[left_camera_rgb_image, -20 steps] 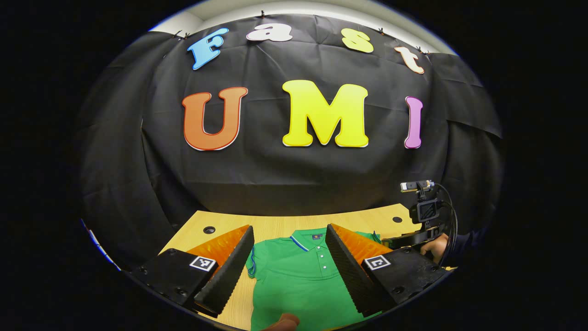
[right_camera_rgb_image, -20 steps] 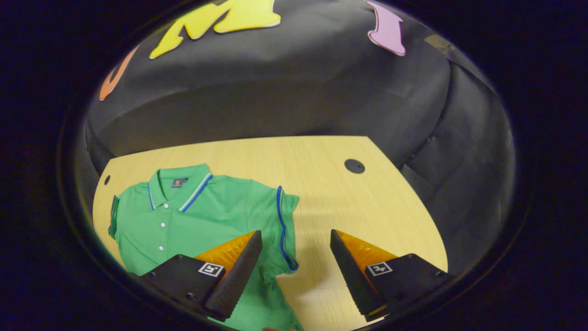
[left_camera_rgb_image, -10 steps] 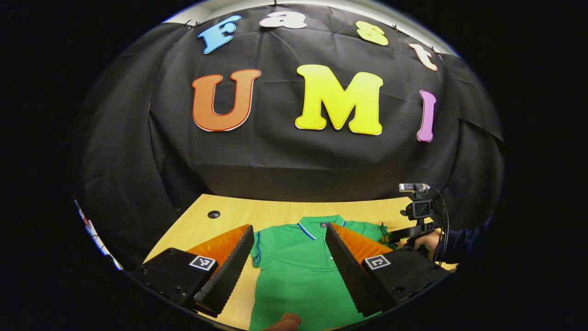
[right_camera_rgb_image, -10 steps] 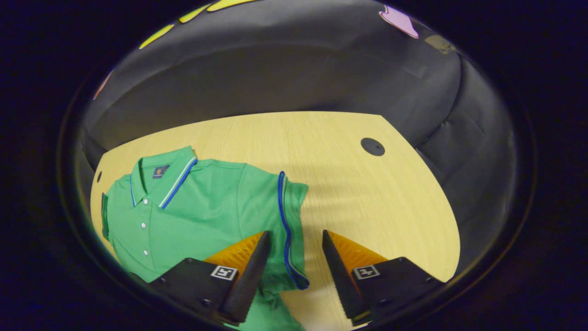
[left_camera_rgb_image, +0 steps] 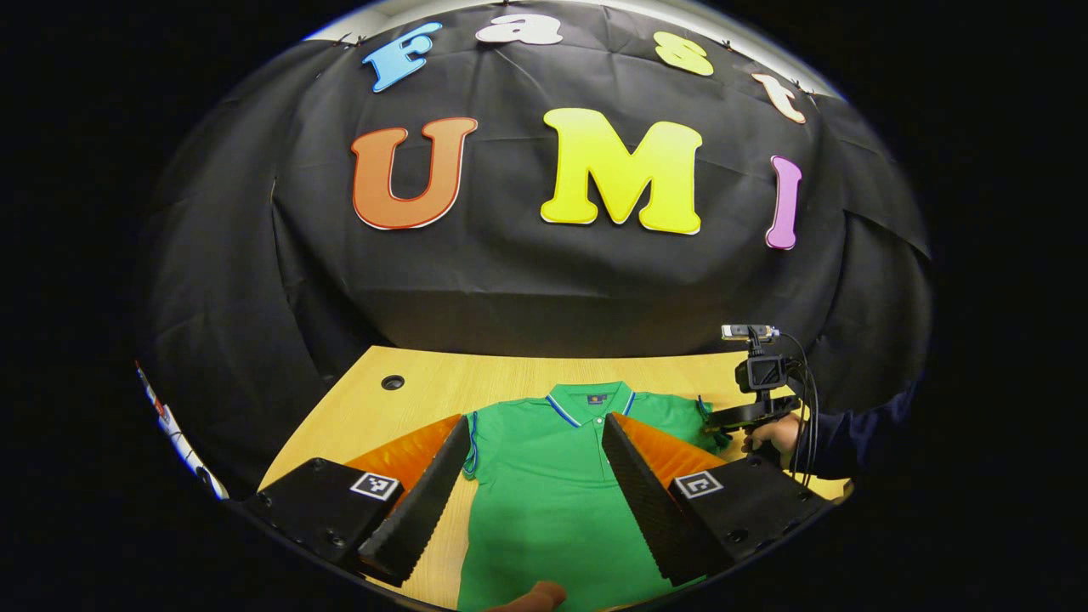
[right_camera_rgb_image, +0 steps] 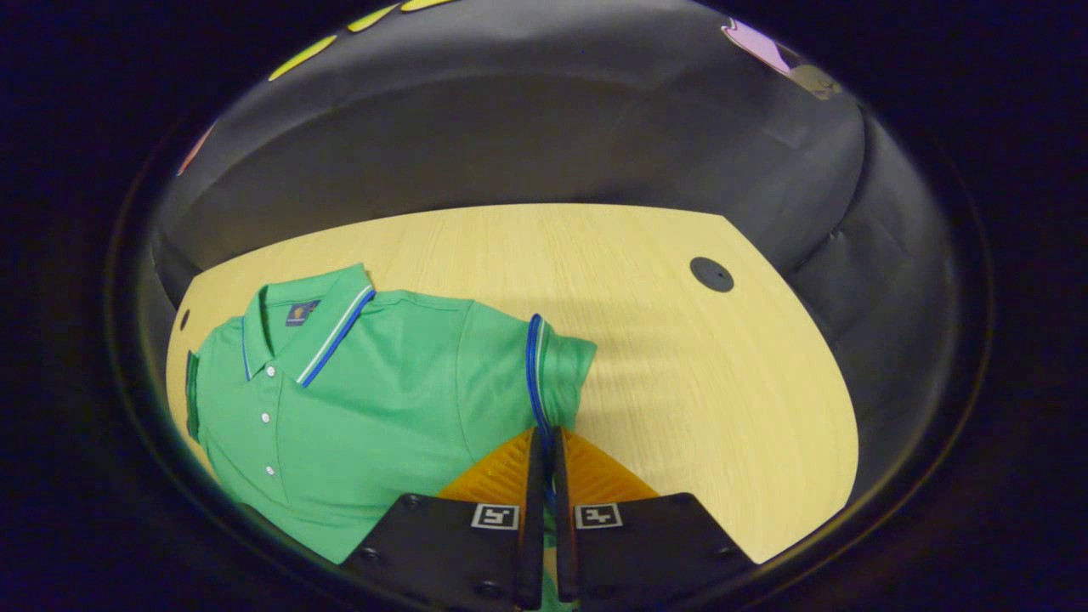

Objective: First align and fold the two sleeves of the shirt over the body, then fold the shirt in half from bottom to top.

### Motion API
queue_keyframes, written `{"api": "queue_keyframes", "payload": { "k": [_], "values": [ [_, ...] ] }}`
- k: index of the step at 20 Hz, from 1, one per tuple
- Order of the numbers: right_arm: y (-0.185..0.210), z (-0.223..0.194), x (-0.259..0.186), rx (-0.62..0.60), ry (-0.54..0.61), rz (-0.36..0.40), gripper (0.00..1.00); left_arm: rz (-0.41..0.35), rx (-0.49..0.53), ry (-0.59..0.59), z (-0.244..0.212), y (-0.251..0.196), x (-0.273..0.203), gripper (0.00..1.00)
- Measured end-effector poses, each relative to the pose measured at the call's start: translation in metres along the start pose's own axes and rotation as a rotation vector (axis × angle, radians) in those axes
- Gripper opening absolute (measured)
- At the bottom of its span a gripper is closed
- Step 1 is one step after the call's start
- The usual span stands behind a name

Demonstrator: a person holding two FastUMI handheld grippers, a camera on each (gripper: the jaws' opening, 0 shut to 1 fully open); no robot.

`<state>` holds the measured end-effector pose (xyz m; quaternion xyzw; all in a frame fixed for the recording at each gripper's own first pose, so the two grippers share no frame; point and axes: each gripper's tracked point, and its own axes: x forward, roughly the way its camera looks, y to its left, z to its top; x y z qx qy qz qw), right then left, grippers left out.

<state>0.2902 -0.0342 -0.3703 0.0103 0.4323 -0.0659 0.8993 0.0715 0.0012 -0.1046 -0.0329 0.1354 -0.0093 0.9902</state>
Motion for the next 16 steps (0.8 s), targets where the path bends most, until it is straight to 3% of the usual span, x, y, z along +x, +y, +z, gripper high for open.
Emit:
{"api": "queue_keyframes", "payload": {
  "k": [4, 16],
  "values": [
    [-0.002, 0.006, -0.006, -0.007, -0.020, -0.028, 0.06, 0.015, -0.003, 0.003, -0.002, 0.002, -0.007, 1.00],
    [0.039, 0.027, -0.043, -0.169, -0.130, 0.029, 0.06, 0.057, -0.025, -0.007, -0.012, 0.017, -0.034, 1.00]
  ]
}}
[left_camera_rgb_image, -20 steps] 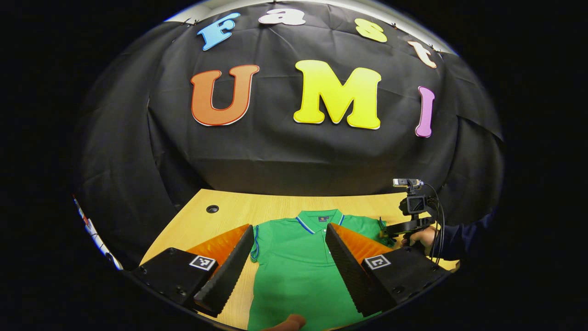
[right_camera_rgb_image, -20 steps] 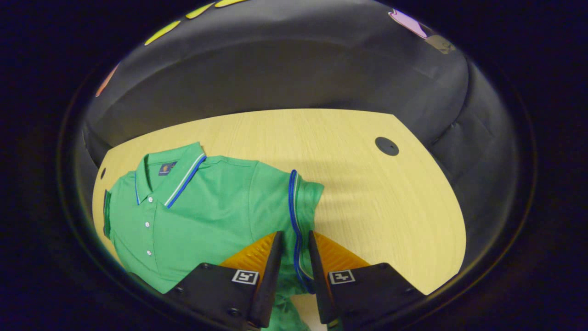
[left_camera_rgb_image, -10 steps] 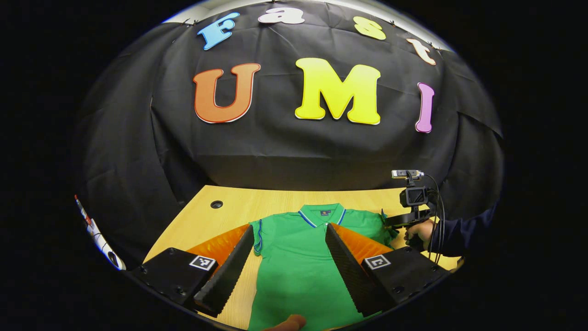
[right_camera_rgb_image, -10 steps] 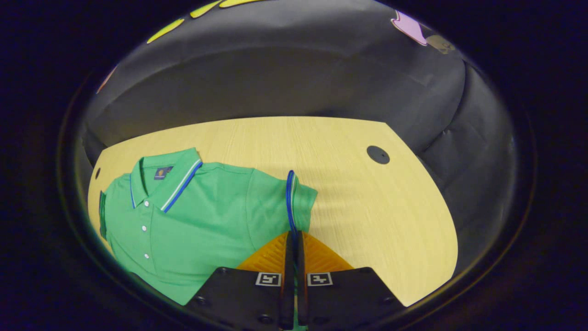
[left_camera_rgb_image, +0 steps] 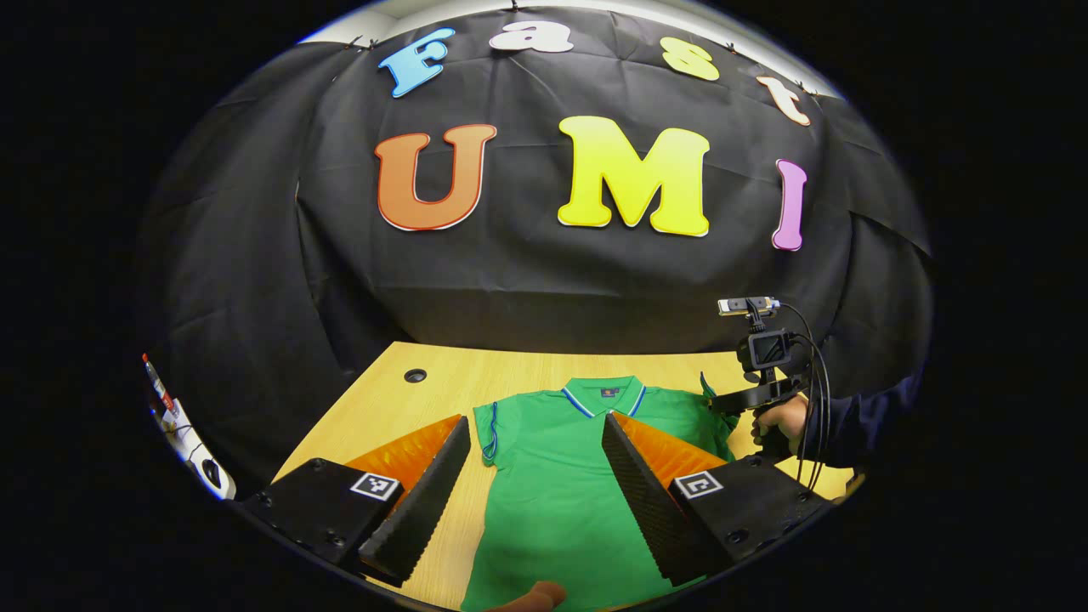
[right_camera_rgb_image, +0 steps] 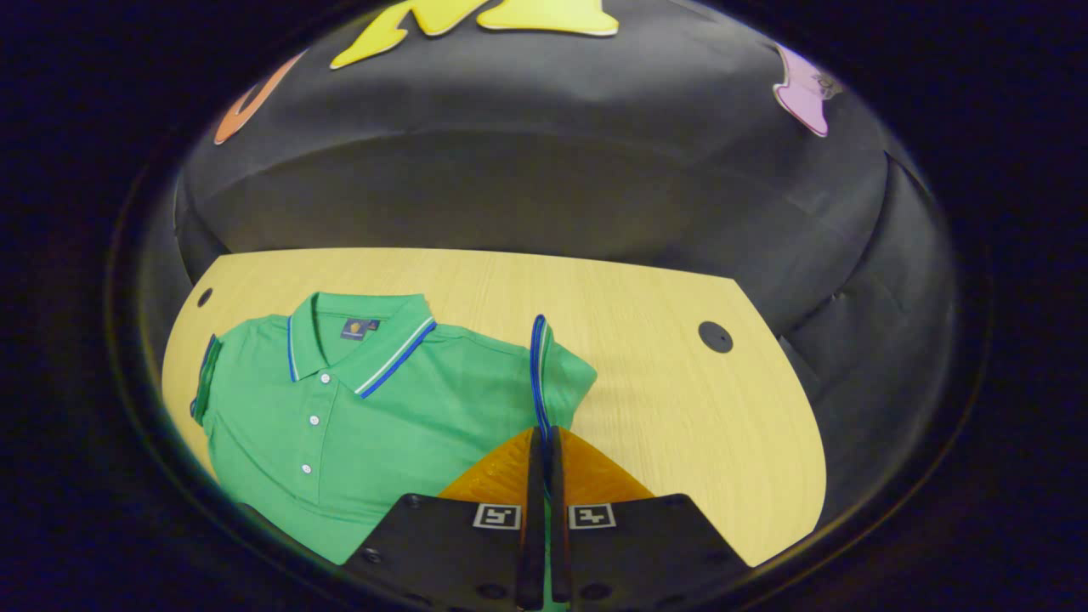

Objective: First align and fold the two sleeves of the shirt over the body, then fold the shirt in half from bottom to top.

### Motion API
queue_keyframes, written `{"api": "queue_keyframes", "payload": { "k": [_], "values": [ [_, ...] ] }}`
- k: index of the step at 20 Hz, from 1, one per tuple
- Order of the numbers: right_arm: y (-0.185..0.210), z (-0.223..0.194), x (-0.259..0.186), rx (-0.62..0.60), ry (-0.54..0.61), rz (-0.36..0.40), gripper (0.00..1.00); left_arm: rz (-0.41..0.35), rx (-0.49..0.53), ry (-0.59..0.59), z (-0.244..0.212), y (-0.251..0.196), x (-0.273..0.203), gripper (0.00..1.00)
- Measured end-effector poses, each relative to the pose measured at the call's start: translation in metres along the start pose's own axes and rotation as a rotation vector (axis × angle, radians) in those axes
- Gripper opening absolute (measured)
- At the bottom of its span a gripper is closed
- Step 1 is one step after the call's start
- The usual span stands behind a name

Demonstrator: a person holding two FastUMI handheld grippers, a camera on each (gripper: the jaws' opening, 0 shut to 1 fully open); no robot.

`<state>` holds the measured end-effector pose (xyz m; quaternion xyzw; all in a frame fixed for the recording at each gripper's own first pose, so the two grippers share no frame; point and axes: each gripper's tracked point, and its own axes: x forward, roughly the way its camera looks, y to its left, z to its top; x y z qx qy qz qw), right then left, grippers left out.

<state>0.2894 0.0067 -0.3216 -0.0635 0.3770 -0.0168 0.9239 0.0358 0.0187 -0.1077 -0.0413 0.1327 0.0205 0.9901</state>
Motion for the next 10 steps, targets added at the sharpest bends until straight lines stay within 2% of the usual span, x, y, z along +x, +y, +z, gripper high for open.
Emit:
{"api": "queue_keyframes", "payload": {
  "k": [7, 10],
  "values": [
    [0.060, -0.022, -0.002, -0.182, -0.016, 0.083, 0.06, 0.050, -0.020, 0.023, -0.016, 0.024, -0.008, 1.00],
    [0.078, -0.035, -0.001, -0.219, 0.002, 0.099, 0.06, 0.068, -0.025, 0.033, -0.023, 0.034, -0.009, 1.00]
  ]
}}
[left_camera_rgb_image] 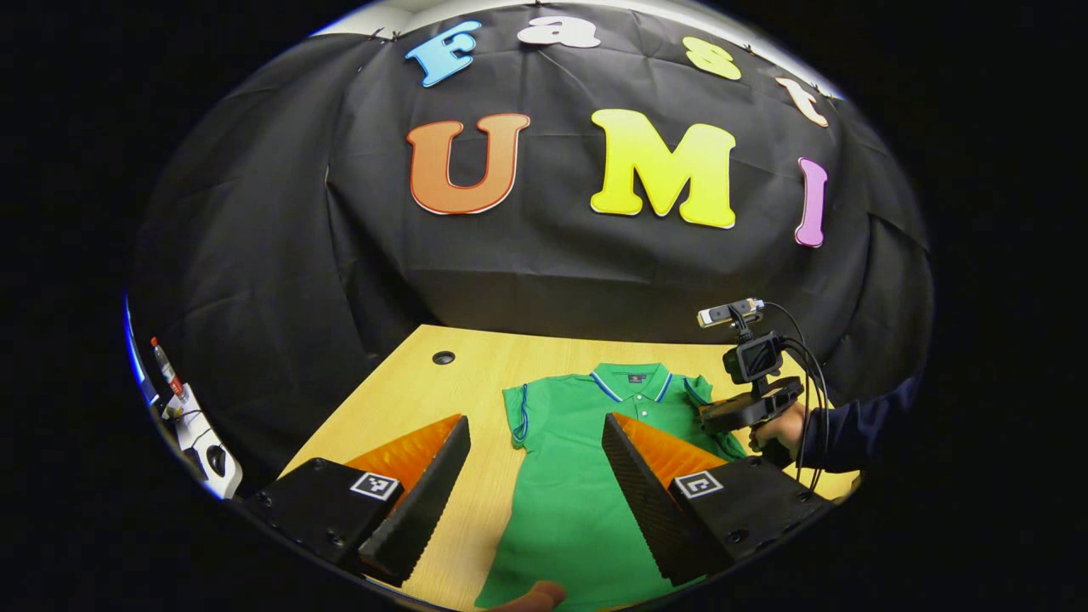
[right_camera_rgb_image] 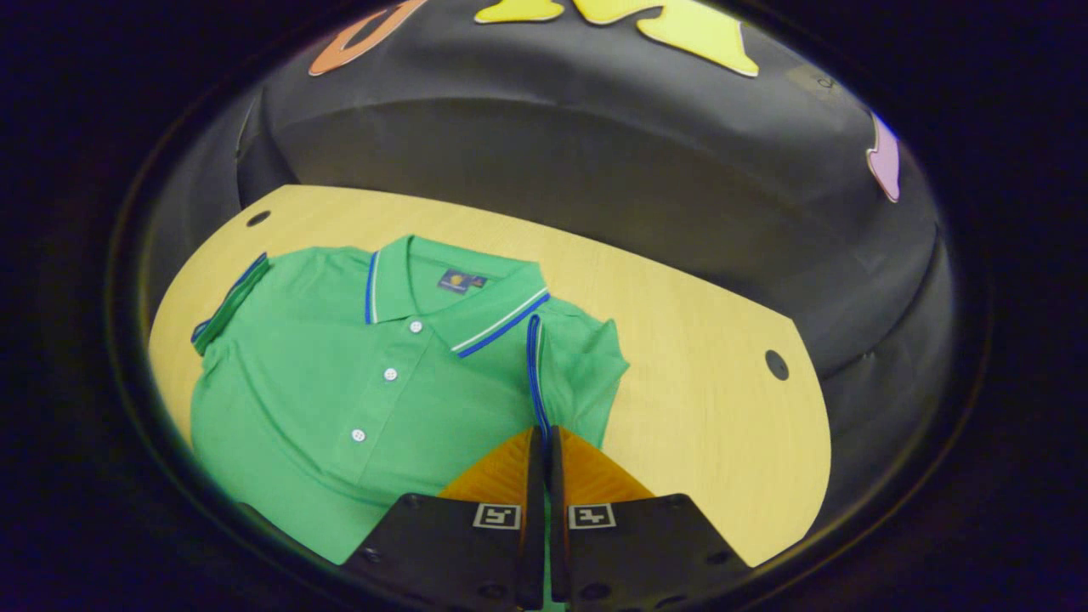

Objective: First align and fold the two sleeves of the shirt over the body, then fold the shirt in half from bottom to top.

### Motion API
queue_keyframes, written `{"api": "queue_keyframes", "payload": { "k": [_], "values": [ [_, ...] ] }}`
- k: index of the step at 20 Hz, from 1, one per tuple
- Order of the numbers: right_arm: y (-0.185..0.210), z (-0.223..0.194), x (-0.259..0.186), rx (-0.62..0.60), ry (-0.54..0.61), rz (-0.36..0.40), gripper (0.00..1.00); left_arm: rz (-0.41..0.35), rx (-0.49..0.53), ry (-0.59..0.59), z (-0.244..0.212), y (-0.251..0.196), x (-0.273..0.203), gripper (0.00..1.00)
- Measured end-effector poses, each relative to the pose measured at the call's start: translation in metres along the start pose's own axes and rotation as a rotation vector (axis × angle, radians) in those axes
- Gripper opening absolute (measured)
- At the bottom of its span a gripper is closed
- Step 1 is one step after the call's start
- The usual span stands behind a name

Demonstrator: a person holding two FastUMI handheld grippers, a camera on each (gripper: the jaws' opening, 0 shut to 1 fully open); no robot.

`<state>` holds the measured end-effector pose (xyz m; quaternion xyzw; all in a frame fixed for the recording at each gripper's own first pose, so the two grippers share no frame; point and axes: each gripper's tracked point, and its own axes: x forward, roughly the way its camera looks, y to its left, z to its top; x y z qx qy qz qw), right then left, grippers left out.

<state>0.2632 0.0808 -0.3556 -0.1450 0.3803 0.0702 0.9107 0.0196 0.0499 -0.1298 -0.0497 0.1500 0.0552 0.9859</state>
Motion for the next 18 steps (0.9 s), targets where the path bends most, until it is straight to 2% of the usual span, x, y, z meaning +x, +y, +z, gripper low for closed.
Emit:
{"api": "queue_keyframes", "payload": {
  "k": [4, 6, 7, 8, 9, 10, 11, 12, 13, 14, 16, 17, 18],
  "values": [
    [0.007, -0.006, 0.000, 0.020, 0.026, 0.006, 0.07, 0.015, -0.003, 0.008, -0.004, 0.007, 0.000, 1.00],
    [0.009, -0.007, -0.004, 0.031, 0.029, 0.025, 0.13, 0.017, -0.001, -0.010, 0.001, 0.010, -0.002, 1.00],
    [0.004, -0.005, -0.007, 0.042, 0.018, 0.014, 0.20, 0.016, 0.000, -0.020, 0.003, 0.009, -0.001, 1.00],
    [0.001, -0.002, -0.013, 0.062, 0.008, 0.012, 0.22, 0.015, 0.002, -0.020, 0.003, 0.009, 0.001, 1.00],
    [0.000, -0.002, -0.021, 0.098, 0.003, 0.025, 0.31, 0.015, 0.003, -0.018, 0.003, 0.009, 0.002, 1.00],
    [-0.001, -0.001, -0.031, 0.135, 0.000, 0.039, 0.35, 0.014, 0.004, -0.018, 0.005, 0.010, 0.003, 1.00],
    [-0.008, 0.001, -0.042, 0.165, -0.011, 0.041, 0.34, 0.012, 0.002, -0.020, 0.006, 0.010, 0.005, 1.00],
    [-0.014, 0.002, -0.055, 0.187, -0.022, 0.041, 0.36, 0.007, -0.003, -0.018, 0.008, 0.010, 0.007, 1.00],
    [-0.020, 0.004, -0.069, 0.211, -0.040, 0.047, 0.55, 0.005, -0.004, -0.020, 0.011, 0.010, 0.009, 1.00],
    [-0.025, 0.006, -0.083, 0.229, -0.060, 0.053, 0.62, 0.005, -0.003, -0.022, 0.013, 0.011, 0.013, 1.00],
    [-0.042, 0.008, -0.114, 0.262, -0.102, 0.047, 0.68, 0.008, 0.006, -0.028, 0.018, 0.016, 0.022, 1.00],
    [-0.050, 0.007, -0.131, 0.273, -0.123, 0.047, 0.80, 0.007, 0.007, -0.030, 0.020, 0.019, 0.027, 1.00],
    [-0.059, 0.006, -0.147, 0.282, -0.143, 0.038, 0.80, 0.006, 0.007, -0.027, 0.019, 0.019, 0.034, 1.00]
  ]
}}
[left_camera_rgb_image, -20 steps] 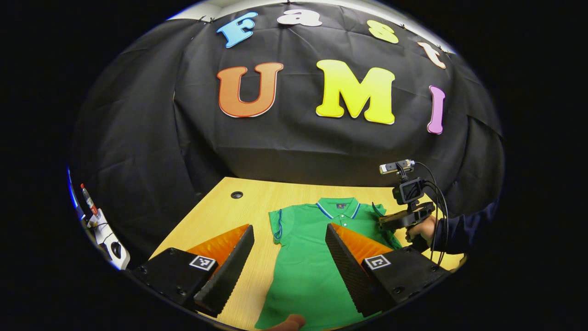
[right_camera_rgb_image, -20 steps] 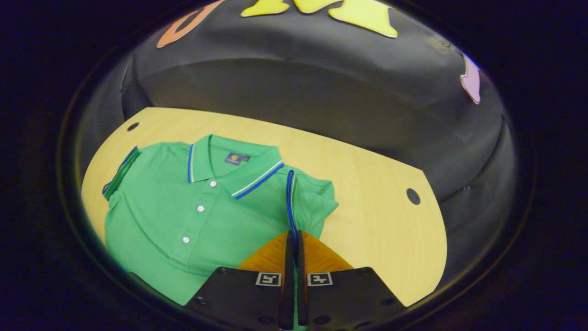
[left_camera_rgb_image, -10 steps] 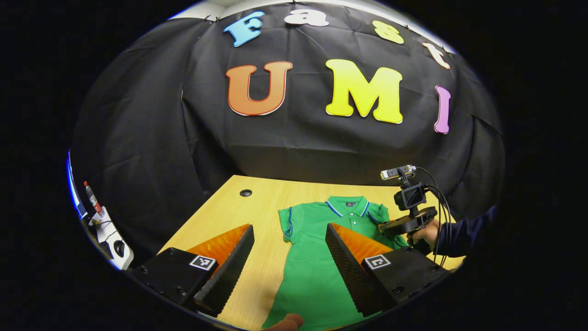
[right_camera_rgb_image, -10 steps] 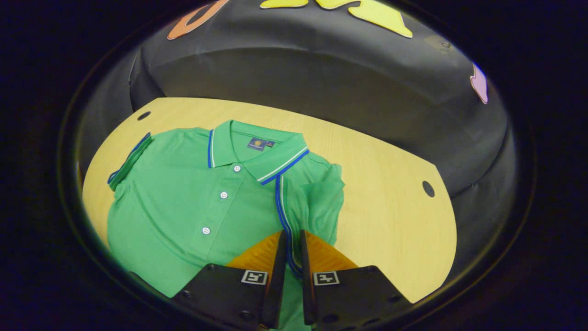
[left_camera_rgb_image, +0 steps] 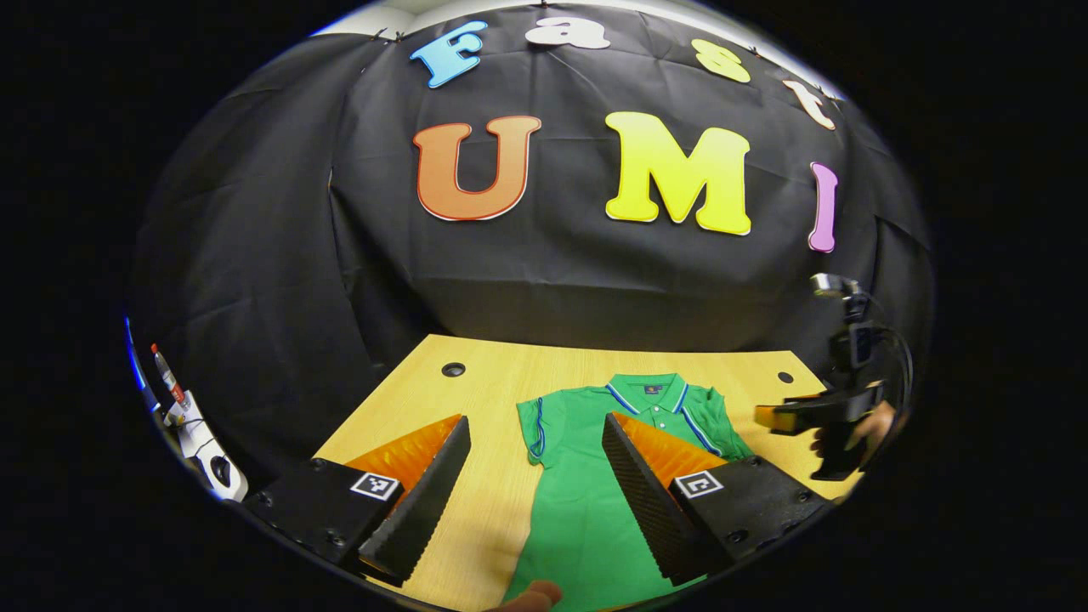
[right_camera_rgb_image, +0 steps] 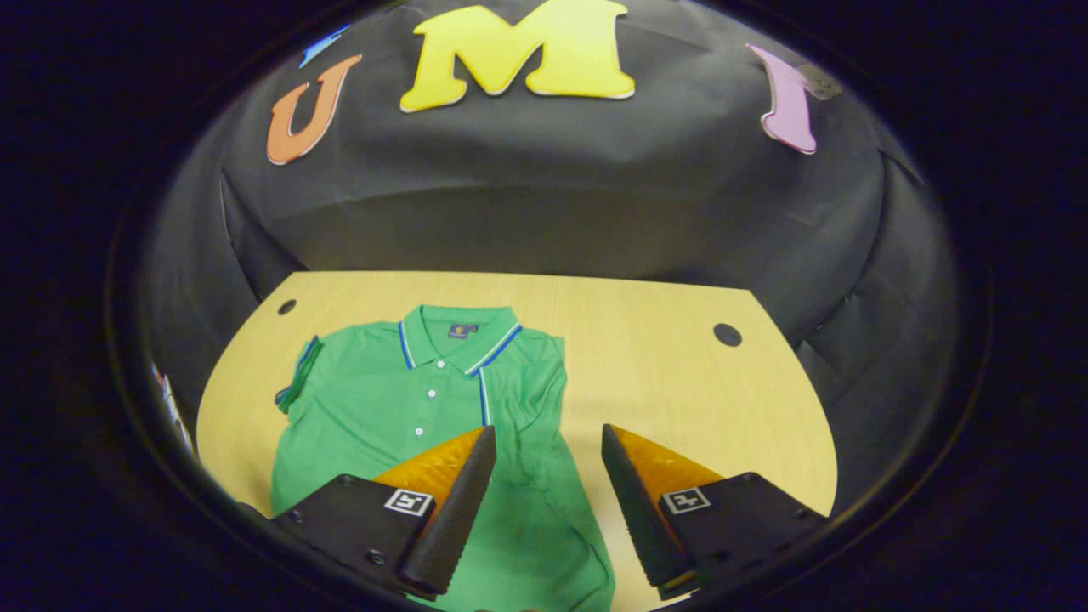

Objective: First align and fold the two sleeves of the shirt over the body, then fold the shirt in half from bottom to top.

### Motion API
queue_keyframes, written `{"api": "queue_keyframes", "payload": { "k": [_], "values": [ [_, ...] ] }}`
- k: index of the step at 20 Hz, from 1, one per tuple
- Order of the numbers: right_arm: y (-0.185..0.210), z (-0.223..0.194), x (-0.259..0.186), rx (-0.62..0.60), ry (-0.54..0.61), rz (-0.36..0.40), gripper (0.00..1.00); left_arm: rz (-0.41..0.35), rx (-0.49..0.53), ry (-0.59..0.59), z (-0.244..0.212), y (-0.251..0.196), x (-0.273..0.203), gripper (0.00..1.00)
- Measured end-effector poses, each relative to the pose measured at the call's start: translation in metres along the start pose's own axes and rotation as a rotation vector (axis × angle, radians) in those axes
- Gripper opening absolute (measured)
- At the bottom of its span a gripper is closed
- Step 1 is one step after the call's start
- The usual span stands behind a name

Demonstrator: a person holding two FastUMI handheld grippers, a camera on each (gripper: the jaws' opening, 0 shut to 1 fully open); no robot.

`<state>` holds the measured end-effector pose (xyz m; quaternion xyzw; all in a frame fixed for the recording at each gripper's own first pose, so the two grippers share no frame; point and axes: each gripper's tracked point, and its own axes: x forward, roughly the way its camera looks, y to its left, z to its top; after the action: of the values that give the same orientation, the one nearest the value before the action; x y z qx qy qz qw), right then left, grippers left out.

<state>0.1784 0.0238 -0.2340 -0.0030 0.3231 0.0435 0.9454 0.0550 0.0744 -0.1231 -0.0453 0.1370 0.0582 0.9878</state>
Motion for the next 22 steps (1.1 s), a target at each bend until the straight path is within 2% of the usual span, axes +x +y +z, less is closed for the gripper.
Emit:
{"api": "queue_keyframes", "payload": {
  "k": [1, 4, 8, 9, 11, 17, 19, 20, 22],
  "values": [
    [-0.007, 0.001, -0.015, 0.011, -0.017, -0.003, 0.85, 0.000, 0.000, 0.004, -0.002, 0.002, 0.007, 1.00],
    [-0.029, 0.005, -0.062, 0.048, -0.063, -0.027, 0.88, 0.000, -0.014, 0.040, -0.012, 0.008, 0.032, 1.00],
    [-0.047, -0.002, -0.120, 0.101, -0.094, -0.051, 0.85, -0.009, -0.048, 0.113, -0.037, 0.008, 0.072, 1.00],
    [-0.051, -0.004, -0.134, 0.107, -0.101, -0.057, 0.90, -0.005, -0.053, 0.131, -0.043, 0.008, 0.083, 1.00],
    [-0.054, -0.008, -0.161, 0.100, -0.113, -0.078, 0.90, -0.010, -0.059, 0.159, -0.053, 0.009, 0.102, 1.00],
    [-0.032, -0.002, -0.220, 0.146, -0.168, -0.100, 0.89, -0.023, -0.011, 0.304, -0.104, -0.004, 0.171, 1.00],
    [-0.021, 0.016, -0.236, 0.111, -0.218, -0.097, 0.94, -0.041, 0.004, 0.360, -0.121, -0.011, 0.188, 1.00],
    [-0.019, 0.027, -0.243, 0.076, -0.253, -0.104, 0.92, -0.042, 0.012, 0.385, -0.128, -0.013, 0.195, 1.00],
    [-0.010, 0.050, -0.260, 0.022, -0.331, -0.109, 0.95, -0.036, 0.013, 0.414, -0.135, -0.015, 0.210, 1.00]
  ]
}}
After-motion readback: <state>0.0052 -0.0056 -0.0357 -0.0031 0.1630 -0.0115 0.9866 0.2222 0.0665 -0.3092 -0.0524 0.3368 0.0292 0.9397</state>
